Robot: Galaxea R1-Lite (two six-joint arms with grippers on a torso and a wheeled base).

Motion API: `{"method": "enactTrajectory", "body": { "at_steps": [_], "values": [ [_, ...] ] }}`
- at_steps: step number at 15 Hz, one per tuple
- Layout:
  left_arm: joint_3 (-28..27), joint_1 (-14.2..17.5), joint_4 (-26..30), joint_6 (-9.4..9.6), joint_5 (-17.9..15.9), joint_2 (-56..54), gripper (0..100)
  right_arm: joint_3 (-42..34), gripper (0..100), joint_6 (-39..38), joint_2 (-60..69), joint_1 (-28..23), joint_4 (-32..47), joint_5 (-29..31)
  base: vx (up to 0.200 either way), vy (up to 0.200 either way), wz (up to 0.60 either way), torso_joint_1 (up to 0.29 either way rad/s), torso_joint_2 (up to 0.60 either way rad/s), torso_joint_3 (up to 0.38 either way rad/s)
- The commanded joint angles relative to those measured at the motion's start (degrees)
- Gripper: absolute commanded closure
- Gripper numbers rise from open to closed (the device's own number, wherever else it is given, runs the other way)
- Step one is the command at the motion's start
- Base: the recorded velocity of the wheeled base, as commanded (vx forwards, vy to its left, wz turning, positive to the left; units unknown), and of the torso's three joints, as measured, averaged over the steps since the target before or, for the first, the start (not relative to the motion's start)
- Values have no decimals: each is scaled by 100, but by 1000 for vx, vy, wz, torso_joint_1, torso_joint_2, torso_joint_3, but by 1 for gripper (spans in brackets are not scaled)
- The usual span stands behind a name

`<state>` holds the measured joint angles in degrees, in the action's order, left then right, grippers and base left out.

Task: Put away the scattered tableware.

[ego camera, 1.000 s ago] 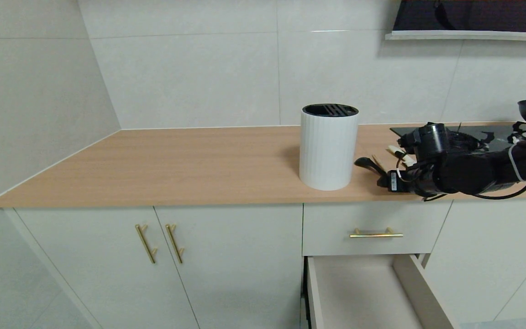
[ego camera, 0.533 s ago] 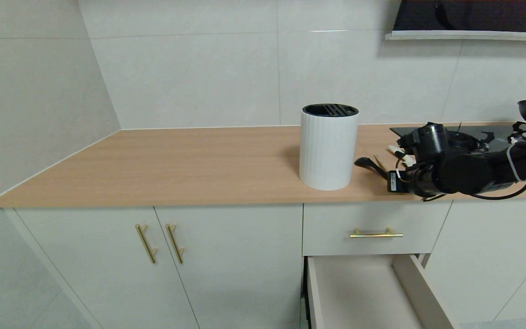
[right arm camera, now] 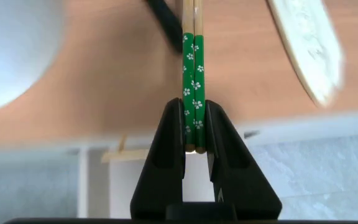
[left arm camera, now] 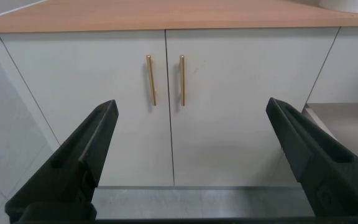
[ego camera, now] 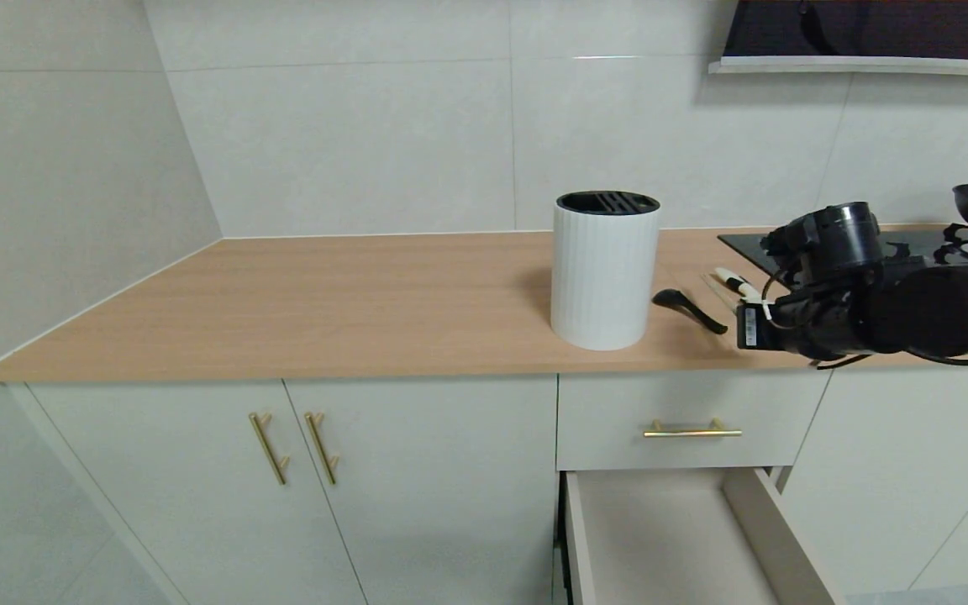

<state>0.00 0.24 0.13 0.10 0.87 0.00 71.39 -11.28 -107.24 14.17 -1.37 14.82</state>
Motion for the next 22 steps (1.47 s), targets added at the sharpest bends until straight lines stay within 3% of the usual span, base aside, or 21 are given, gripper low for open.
{"method": "enactTrajectory", "body": {
  "at_steps": [1,3,8,10,13,15,22],
  "values": [
    [0,2,-5,-1,1,0,0,-978,100,-50,1663,306,251,-23,0,0,0,0,0,0],
    [0,2,4,-1,1,0,0,-1197,100,-50,2216,341,805,-85,0,0,0,0,0,0],
    [0,2,4,-1,1,0,0,-1373,100,-208,2726,332,1806,-929,0,0,0,0,0,0],
    [0,2,4,-1,1,0,0,-1347,100,-182,2867,324,2272,-1491,0,0,0,0,0,0],
    [0,2,4,-1,1,0,0,-1637,100,178,3007,350,2299,-2352,0,0,0,0,0,0],
    [0,2,4,-1,1,0,0,-1830,100,512,2990,368,2281,-2405,0,0,0,0,0,0],
    [0,2,4,-1,1,0,0,-1927,100,548,2629,473,2281,-2379,0,0,0,0,0,0]
  ]
}}
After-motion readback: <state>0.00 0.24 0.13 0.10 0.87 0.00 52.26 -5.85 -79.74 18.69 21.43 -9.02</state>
